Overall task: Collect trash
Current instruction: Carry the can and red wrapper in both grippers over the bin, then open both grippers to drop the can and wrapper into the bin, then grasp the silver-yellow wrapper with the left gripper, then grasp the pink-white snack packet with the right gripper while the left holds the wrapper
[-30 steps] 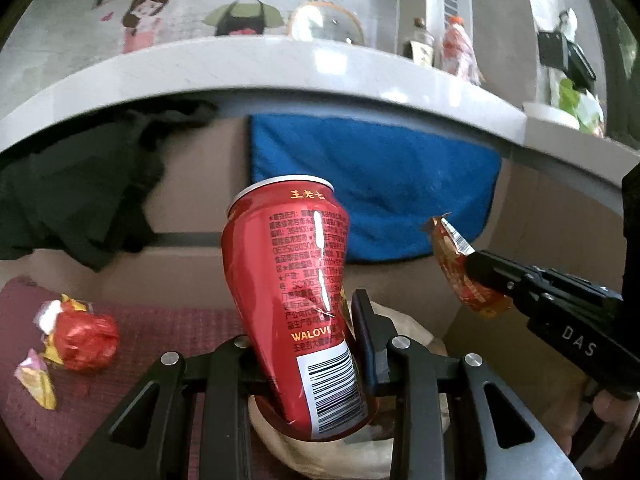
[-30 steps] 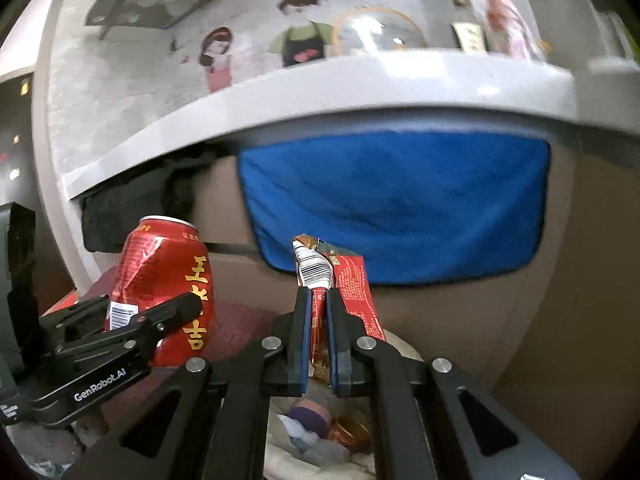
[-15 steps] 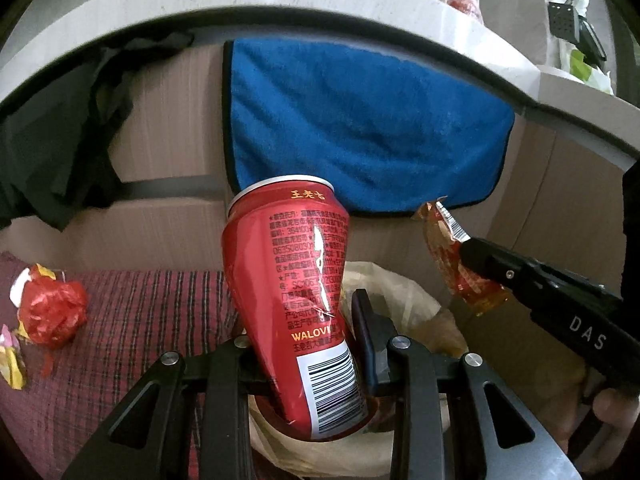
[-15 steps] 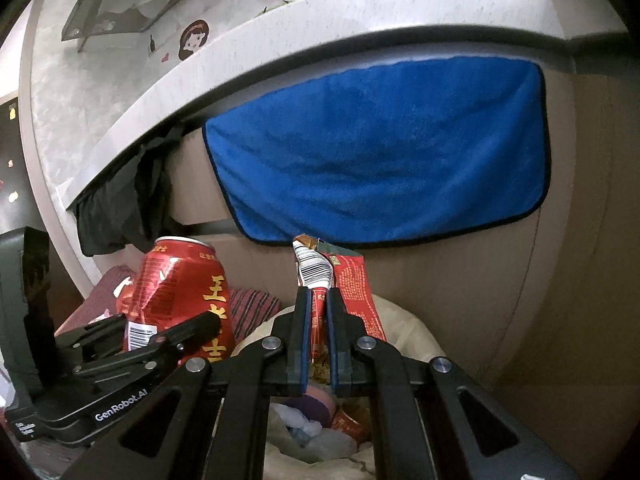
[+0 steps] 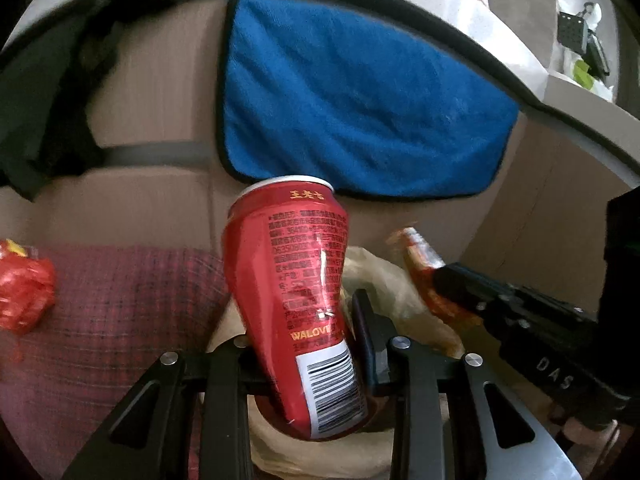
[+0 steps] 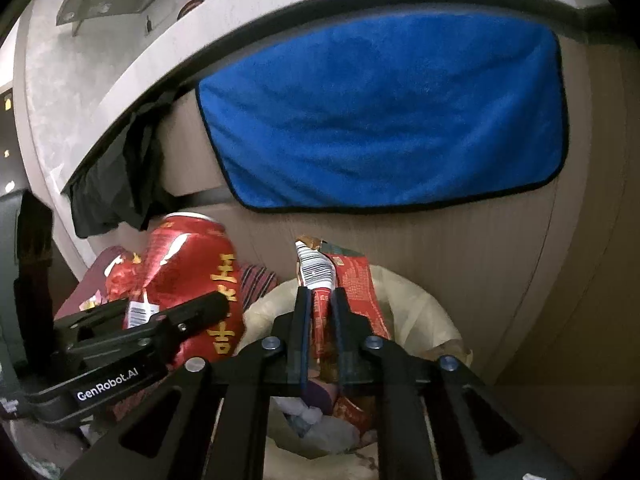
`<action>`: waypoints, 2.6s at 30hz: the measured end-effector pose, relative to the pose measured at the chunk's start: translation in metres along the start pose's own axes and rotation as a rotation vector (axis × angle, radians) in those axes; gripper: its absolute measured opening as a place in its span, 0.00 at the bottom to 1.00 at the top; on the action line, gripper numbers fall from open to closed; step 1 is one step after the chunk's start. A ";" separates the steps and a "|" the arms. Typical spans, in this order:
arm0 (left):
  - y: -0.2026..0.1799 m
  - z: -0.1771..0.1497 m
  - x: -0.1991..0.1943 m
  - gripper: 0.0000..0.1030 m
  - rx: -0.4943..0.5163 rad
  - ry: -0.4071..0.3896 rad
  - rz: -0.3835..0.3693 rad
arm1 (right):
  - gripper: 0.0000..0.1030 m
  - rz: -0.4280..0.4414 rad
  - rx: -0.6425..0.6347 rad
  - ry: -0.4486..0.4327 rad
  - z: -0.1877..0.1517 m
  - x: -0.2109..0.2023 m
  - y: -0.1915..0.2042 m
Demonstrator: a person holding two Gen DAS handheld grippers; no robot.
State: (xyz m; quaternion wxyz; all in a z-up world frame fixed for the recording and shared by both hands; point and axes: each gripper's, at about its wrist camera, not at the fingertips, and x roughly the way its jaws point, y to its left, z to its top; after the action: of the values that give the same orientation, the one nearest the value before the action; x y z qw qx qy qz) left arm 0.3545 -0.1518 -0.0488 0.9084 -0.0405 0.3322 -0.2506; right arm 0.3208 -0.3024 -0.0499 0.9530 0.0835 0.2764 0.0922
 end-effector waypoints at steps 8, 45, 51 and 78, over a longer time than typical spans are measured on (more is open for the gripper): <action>0.022 0.005 -0.013 0.53 -0.054 0.021 -0.030 | 0.28 -0.062 0.013 -0.001 -0.001 0.000 -0.003; 0.359 -0.075 -0.146 0.53 -0.655 -0.054 0.331 | 0.28 0.140 -0.234 0.117 -0.017 0.092 0.213; 0.369 -0.074 -0.125 0.40 -0.695 -0.018 0.297 | 0.28 0.146 -0.273 0.142 -0.020 0.111 0.239; 0.411 -0.102 -0.245 0.08 -0.586 -0.313 0.433 | 0.28 0.243 -0.635 0.256 0.019 0.245 0.449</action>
State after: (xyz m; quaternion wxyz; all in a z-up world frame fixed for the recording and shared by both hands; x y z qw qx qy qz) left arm 0.3065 0.3342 -0.0833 0.9299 -0.2646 0.2478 0.0614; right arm 0.4763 0.1849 -0.0653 0.8711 -0.1967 0.3391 0.2956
